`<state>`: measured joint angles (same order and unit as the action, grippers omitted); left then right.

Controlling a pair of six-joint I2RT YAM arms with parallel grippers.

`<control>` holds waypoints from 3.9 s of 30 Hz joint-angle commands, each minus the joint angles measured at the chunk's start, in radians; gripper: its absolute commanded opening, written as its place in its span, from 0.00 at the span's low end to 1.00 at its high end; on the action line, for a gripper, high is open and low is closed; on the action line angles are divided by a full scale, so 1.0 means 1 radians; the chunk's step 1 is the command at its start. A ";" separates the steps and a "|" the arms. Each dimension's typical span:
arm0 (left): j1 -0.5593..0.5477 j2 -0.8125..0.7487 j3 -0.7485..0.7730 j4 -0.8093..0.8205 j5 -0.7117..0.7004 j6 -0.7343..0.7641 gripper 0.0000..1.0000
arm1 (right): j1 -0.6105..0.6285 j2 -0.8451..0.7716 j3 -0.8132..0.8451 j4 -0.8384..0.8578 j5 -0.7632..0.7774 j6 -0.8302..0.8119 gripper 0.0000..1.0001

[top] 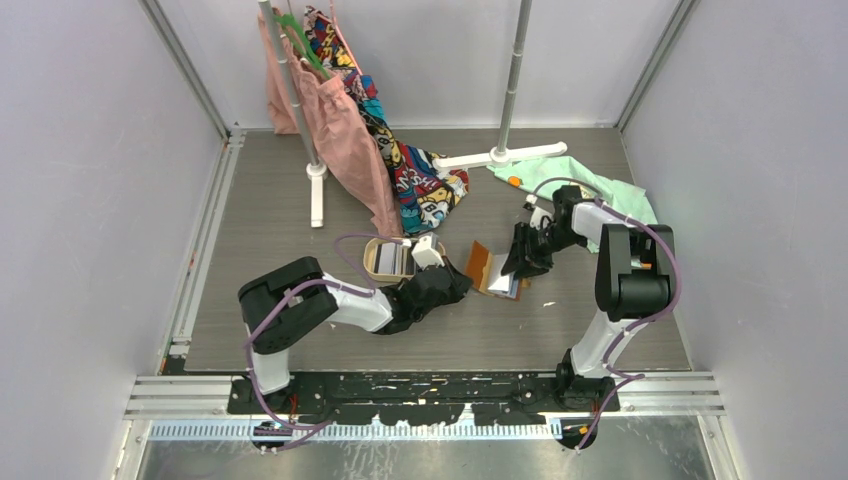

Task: Put the credit cards into the card holder
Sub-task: Open the card holder at the center of the board.

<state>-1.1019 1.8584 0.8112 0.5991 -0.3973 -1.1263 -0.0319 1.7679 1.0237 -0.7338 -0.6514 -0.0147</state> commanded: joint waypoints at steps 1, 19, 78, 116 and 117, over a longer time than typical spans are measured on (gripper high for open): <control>-0.011 0.008 0.031 0.030 -0.024 0.002 0.00 | -0.026 -0.027 0.024 0.021 0.039 0.013 0.48; -0.020 0.038 0.049 0.037 0.011 -0.004 0.00 | -0.033 0.031 0.039 0.002 -0.155 0.032 0.48; -0.022 0.010 0.039 0.047 0.023 0.035 0.00 | -0.044 0.005 0.074 -0.064 -0.004 -0.066 0.13; 0.031 -0.003 0.087 0.150 0.367 0.299 0.17 | -0.053 -0.061 0.100 -0.091 0.195 -0.154 0.13; 0.032 0.012 0.112 0.134 0.386 0.302 0.13 | -0.056 -0.063 0.100 -0.093 0.192 -0.154 0.15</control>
<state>-1.0882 1.8267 0.8093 0.6983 -0.1585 -0.8639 -0.0765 1.7473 1.0866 -0.8154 -0.4603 -0.1528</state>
